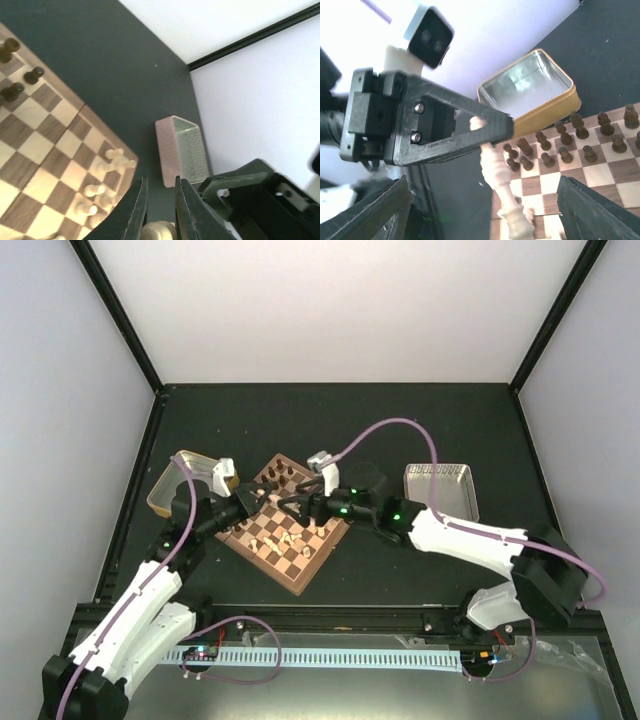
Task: Set up the chess pieces on the board
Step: Pick up the chess piece from the chessboard.
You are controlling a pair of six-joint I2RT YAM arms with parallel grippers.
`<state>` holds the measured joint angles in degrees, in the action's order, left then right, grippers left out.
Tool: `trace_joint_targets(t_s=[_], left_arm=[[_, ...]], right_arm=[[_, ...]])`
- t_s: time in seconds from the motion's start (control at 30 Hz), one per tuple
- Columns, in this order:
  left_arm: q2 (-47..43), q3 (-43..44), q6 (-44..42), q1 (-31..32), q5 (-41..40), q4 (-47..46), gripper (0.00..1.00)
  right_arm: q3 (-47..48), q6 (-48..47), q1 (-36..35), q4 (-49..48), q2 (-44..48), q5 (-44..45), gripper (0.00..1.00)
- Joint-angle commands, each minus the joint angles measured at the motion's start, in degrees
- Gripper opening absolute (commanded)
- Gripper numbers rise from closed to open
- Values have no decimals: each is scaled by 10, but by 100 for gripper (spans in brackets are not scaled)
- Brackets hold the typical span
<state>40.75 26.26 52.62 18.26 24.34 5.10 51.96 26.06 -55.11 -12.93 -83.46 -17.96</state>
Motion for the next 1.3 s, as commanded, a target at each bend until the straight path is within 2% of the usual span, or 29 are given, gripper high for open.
trace_joint_targets(t_s=[0.0, 0.07, 0.2, 0.37, 0.53, 0.77, 1.07, 1.17, 1.27], left_arm=[[-26, 46, 62, -5, 25, -1, 2], [-32, 56, 88, -5, 34, -9, 2], [-40, 70, 140, -6, 50, -37, 2], [-41, 75, 175, -6, 55, -63, 2], [-37, 75, 187, -6, 62, -74, 2], [-36, 71, 193, -6, 69, -77, 2], [-45, 63, 165, -6, 65, -47, 2], [-54, 65, 115, -6, 32, -8, 1], [-68, 75, 19, -6, -34, 67, 2]], right_arm=[[-65, 230, 24, -137, 62, 33, 82], [-82, 307, 29, -148, 76, 33, 82], [-93, 403, 29, -194, 76, -7, 79], [-91, 478, 28, -250, 61, -58, 66], [-81, 501, 27, -246, 53, -73, 50], [-78, 515, 21, -235, 42, -74, 35], [-71, 482, 21, -193, 62, -38, 8], [-67, 452, 22, -137, 72, -38, 2], [-38, 363, 22, -3, 77, -42, 1]])
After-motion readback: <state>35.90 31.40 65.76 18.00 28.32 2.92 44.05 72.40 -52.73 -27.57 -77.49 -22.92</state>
